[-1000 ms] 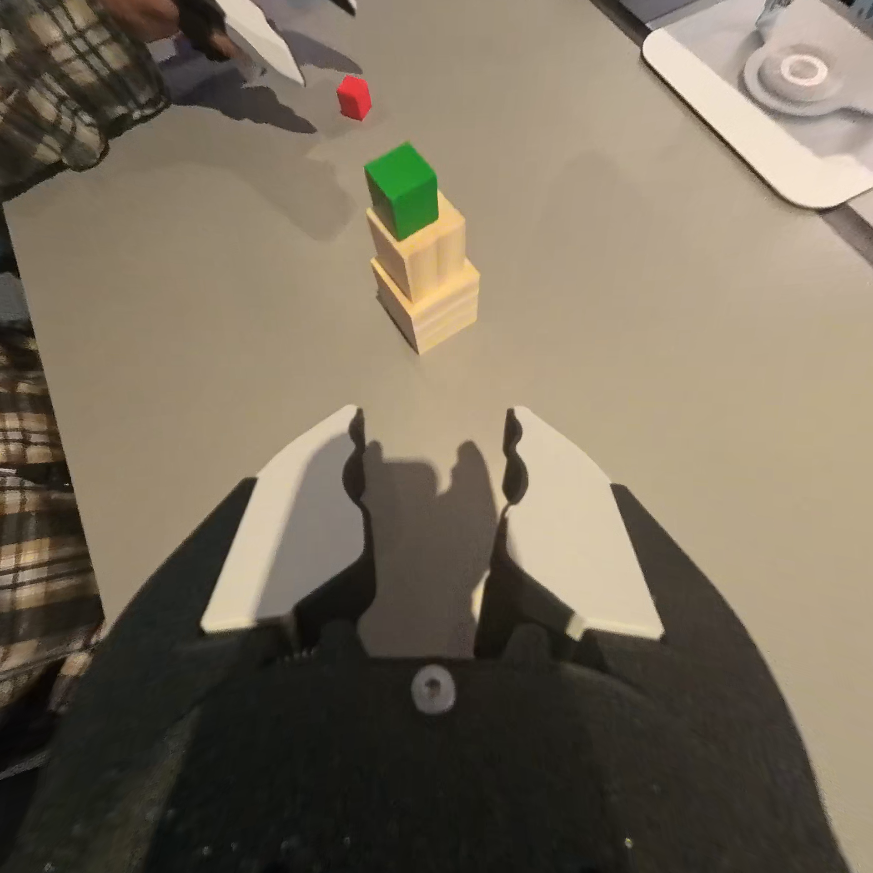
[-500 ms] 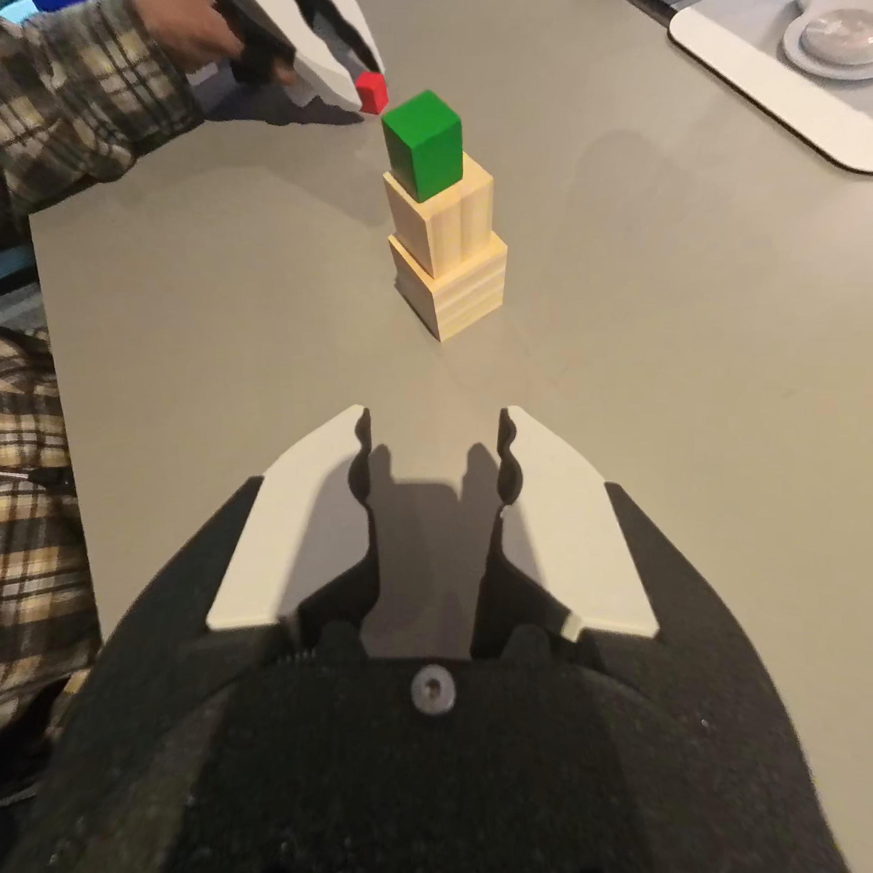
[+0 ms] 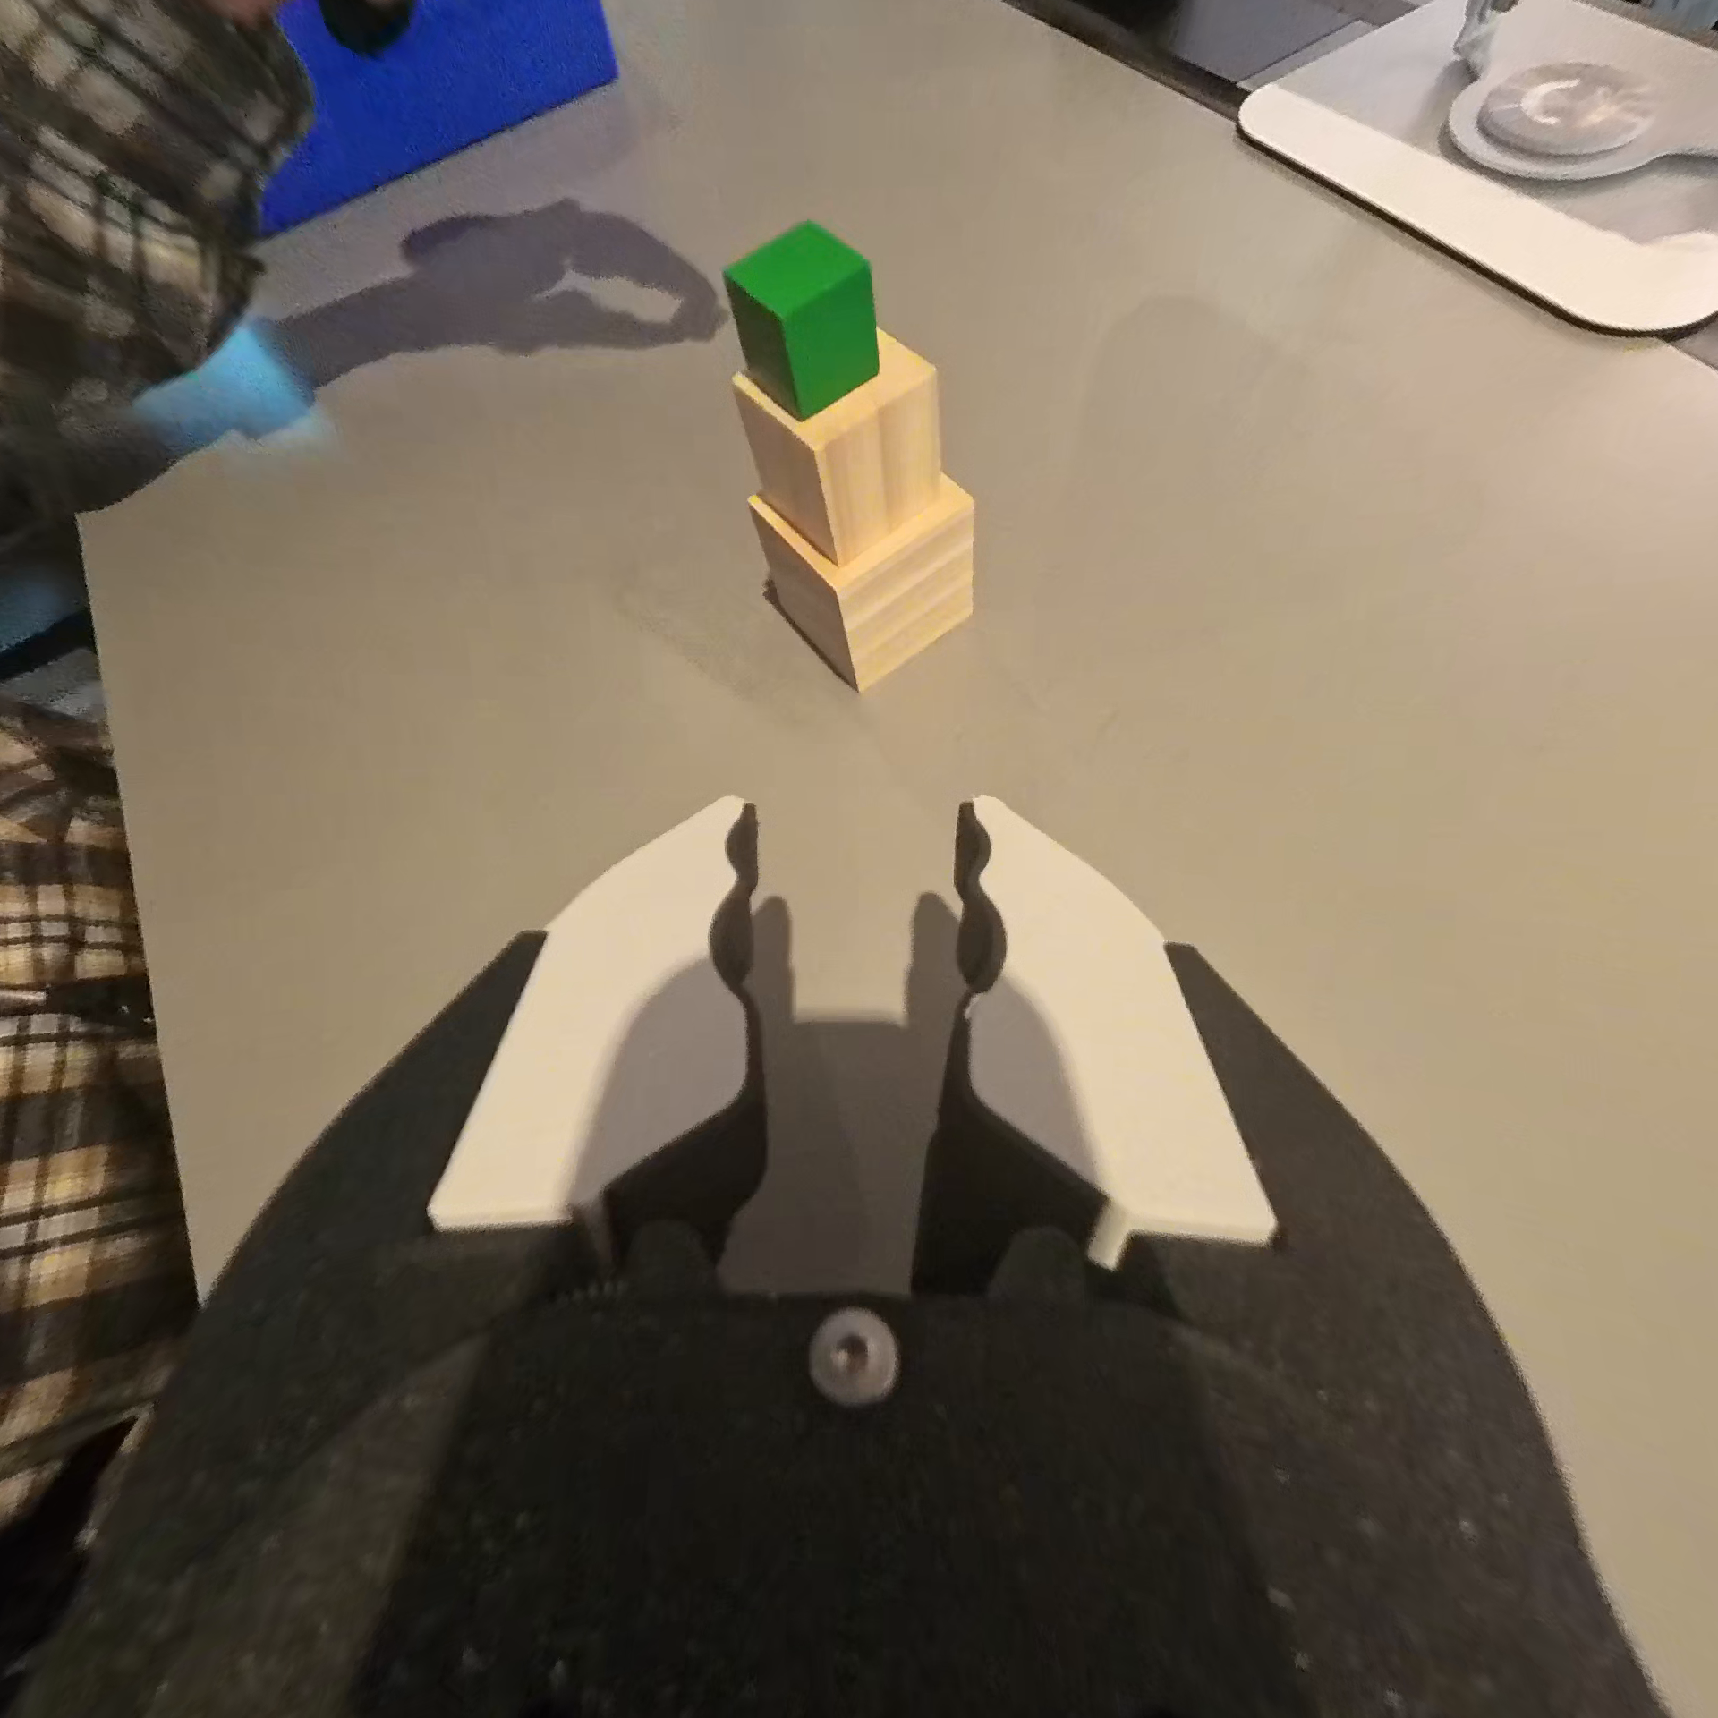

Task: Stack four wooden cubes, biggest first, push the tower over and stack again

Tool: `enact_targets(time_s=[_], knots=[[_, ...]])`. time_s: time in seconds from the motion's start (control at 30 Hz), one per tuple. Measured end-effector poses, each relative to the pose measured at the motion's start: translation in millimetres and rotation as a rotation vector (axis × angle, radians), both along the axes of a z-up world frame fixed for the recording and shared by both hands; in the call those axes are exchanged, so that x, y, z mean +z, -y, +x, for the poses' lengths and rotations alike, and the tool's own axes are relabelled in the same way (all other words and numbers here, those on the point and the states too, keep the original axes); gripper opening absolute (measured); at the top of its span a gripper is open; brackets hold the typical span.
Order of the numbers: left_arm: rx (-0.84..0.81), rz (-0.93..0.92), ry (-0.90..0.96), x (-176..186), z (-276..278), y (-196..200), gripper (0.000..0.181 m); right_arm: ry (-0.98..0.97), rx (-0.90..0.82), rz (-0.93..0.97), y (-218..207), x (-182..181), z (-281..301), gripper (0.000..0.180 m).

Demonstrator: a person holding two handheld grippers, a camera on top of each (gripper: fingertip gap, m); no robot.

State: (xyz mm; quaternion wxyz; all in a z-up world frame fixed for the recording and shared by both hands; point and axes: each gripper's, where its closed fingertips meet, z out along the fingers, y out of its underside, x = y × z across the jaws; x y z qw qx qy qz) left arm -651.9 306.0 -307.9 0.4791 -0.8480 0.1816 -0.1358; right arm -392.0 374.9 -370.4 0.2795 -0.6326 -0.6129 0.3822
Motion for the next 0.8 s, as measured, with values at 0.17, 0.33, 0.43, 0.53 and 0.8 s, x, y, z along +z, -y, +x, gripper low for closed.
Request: enact_targets(time_s=[0.17, 0.33, 0.43, 0.53, 0.8], knots=[[-0.161, 0.027, -0.057, 42, 65, -13, 0.021, -0.021, 0.007, -0.003, 2, 0, 0, 0.039], [-0.254, -0.001, -0.094, 39, 107, -27, 0.021, -0.037, 0.021, -0.004, 6, 0, 0, 0.04], [-0.279, -0.024, -0.091, 28, 120, -36, 0.021, -0.044, 0.026, -0.006, 8, -3, 0, 0.039], [-0.305, -0.048, -0.068, 19, 131, -43, 0.021, -0.022, 0.031, -0.011, 8, -7, 2, 0.039], [-0.351, -0.118, -0.085, 0, 144, -53, 0.021, -0.03, 0.045, -0.012, 10, -6, 2, 0.037]])
